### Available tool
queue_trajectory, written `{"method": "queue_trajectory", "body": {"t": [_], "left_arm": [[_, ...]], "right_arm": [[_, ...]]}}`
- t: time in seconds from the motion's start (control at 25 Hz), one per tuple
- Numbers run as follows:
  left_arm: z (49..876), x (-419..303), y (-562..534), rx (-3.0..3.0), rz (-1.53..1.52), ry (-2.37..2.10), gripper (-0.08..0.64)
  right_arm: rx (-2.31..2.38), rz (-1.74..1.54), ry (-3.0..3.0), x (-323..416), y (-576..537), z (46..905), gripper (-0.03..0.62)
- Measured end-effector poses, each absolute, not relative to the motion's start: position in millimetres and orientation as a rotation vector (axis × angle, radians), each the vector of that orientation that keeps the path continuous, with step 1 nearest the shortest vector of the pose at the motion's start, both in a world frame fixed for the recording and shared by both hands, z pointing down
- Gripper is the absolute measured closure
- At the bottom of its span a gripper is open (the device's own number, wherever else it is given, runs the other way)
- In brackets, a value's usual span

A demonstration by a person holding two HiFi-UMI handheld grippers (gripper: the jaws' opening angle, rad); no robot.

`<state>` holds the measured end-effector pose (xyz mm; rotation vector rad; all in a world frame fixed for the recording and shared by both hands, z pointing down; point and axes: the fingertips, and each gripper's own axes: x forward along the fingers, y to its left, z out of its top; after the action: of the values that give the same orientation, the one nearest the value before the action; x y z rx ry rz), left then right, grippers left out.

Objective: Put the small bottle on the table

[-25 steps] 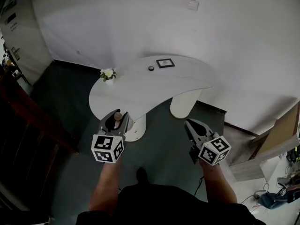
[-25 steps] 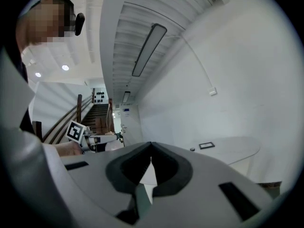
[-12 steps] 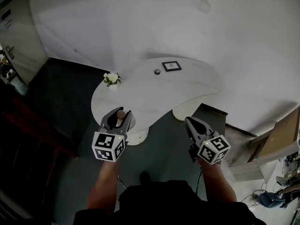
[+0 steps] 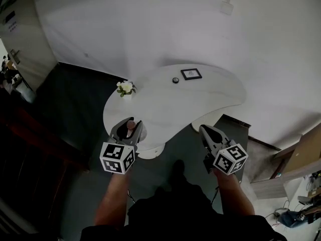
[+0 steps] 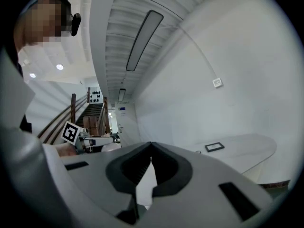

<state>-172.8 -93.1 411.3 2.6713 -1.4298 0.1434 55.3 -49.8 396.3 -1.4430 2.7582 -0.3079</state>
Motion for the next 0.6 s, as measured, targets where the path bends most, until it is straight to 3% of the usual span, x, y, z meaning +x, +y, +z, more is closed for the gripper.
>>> {"method": "queue_trajectory", "body": {"t": [0.6], "left_arm": [[439.6,-134.5,-221.5,2.571,0.219,-1.458,0.422]], "right_arm": [[-1.332,-0.446,2.792,87.1,-198.0,427.8,0.581]]}}
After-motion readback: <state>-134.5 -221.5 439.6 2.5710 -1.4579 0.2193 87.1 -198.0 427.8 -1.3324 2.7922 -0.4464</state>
